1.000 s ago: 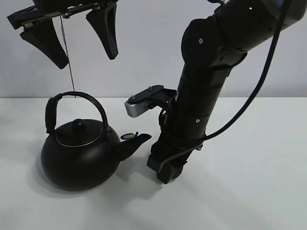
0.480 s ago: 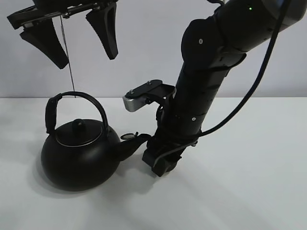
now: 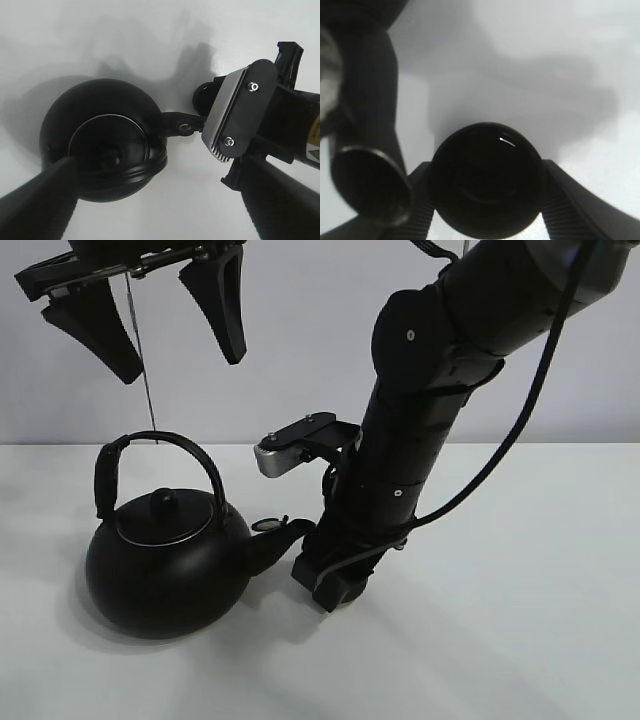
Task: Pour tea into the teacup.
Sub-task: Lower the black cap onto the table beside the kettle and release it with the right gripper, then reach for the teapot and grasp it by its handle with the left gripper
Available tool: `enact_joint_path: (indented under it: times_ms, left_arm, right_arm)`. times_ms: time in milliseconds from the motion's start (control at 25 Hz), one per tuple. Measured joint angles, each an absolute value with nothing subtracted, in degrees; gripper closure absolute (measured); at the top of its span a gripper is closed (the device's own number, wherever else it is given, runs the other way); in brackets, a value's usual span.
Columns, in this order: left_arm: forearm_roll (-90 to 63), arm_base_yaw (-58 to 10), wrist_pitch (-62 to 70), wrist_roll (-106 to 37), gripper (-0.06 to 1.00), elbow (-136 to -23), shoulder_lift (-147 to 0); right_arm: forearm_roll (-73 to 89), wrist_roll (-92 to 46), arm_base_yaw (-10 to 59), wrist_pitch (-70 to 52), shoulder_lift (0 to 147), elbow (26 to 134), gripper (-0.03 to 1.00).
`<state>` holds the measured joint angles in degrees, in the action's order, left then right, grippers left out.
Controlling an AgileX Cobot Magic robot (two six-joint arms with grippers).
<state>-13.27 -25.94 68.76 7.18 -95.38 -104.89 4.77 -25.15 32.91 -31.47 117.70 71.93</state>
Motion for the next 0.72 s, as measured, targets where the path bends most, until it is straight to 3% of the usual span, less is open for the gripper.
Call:
enact_joint_path:
  times_ms: [80,480,720]
  left_arm:
    - [-13.27,-25.94,68.76,7.18,0.31,-95.38,-104.89]
    - [-13.27,-25.94,68.76,7.18,0.31,-95.38,-104.89]
    - [-13.27,-25.94,68.76,7.18,0.31,-95.38,-104.89]
  right_arm:
    - [4.77,-25.15,32.91,-31.89,117.91,72.52,0.56]
    - [3.55,-24.65,32.91,-41.76,118.03,78.83,0.31]
    - [-2.97,-17.40,30.96,-51.22,116.24,79.66,0.28]
